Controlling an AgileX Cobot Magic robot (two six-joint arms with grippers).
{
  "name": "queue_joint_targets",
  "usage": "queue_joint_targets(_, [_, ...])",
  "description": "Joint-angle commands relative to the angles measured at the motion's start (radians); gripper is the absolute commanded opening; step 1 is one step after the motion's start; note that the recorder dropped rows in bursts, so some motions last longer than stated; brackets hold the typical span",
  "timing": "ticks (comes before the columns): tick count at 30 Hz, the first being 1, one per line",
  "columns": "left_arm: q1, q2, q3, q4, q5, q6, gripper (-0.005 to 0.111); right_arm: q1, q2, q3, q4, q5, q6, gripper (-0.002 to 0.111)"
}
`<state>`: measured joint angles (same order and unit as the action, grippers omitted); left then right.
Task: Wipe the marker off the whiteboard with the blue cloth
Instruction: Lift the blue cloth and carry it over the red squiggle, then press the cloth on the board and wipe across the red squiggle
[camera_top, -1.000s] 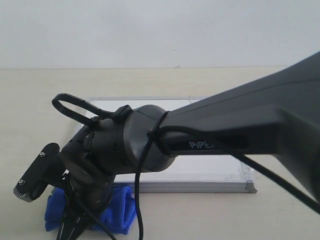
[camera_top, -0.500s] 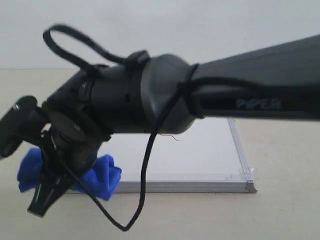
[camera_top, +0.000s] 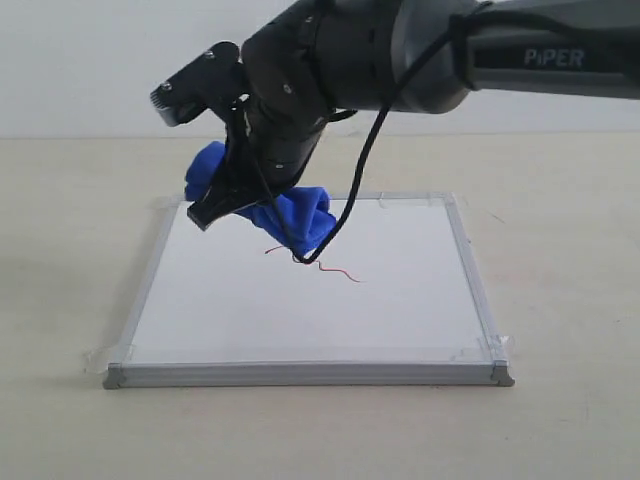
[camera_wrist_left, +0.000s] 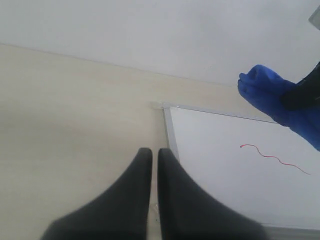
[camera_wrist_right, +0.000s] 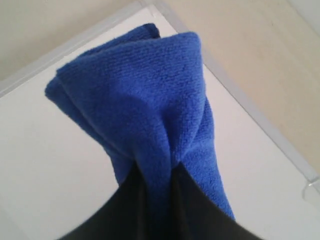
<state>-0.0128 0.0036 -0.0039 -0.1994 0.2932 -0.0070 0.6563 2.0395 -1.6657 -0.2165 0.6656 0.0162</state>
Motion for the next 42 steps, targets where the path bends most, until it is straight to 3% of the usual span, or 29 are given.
queue_joint_targets(1, [0.003,-0.004,0.004,0.004,0.000,-0.001,0.004,-0.049,0.061,-0.033,0.134,-0.010,-0.031,0.000])
queue_joint_targets(5, [0.003,-0.004,0.004,0.004,0.000,-0.001,0.004,-0.054,0.144,-0.087,0.217,-0.015,-0.121,0.000])
queue_joint_targets(15, [0.003,-0.004,0.004,0.004,0.000,-0.001,0.004,-0.058,0.326,-0.238,0.217,0.032,-0.116,0.000])
queue_joint_targets(24, [0.003,-0.004,0.004,0.004,0.000,-0.001,0.004,-0.169,0.360,-0.242,0.076,0.041,0.079,0.000])
queue_joint_targets(29, [0.003,-0.004,0.004,0.004,0.000,-0.001,0.004,-0.208,0.360,-0.242,0.099,0.064,0.116,0.000])
queue_joint_targets(32, [0.003,-0.004,0.004,0.004,0.000,-0.001,0.004,-0.184,0.360,-0.242,0.166,0.064,0.069,0.000])
queue_joint_targets(38, [0.003,-0.004,0.004,0.004,0.000,-0.001,0.004,-0.064,0.360,-0.242,0.374,0.074,-0.294,0.000])
queue_joint_targets(40, [0.003,-0.004,0.004,0.004,0.000,-0.001,0.004,-0.017,0.360,-0.242,0.352,0.100,-0.379,0.000])
queue_joint_targets(42, [0.003,-0.004,0.004,0.004,0.000,-0.001,0.004,-0.035,0.365,-0.242,0.245,0.095,-0.265,0.000])
